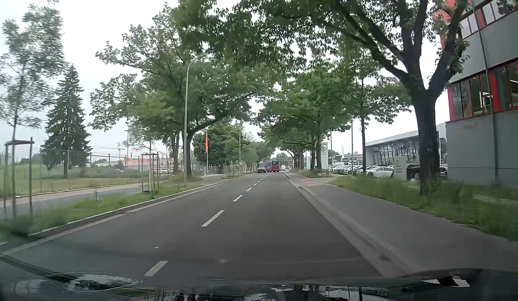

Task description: Follow the waypoints while adhering to traffic rules and regulations

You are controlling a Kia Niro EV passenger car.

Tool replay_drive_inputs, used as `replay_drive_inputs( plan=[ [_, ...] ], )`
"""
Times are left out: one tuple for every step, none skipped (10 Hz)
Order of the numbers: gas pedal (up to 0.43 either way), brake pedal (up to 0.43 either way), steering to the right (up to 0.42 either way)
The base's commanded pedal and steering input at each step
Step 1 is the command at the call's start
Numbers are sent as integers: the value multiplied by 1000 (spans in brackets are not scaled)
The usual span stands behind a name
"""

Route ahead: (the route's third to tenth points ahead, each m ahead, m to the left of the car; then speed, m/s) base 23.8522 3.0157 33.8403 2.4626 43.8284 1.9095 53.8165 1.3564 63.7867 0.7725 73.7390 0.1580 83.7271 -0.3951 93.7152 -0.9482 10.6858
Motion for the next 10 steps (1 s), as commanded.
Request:
replay_drive_inputs(
  plan=[
    [8,0,15],
    [0,0,14],
    [0,0,12],
    [0,0,11],
    [0,0,9],
    [0,0,8],
    [0,0,7],
    [0,0,6],
    [0,0,5],
    [0,0,5]
  ],
)
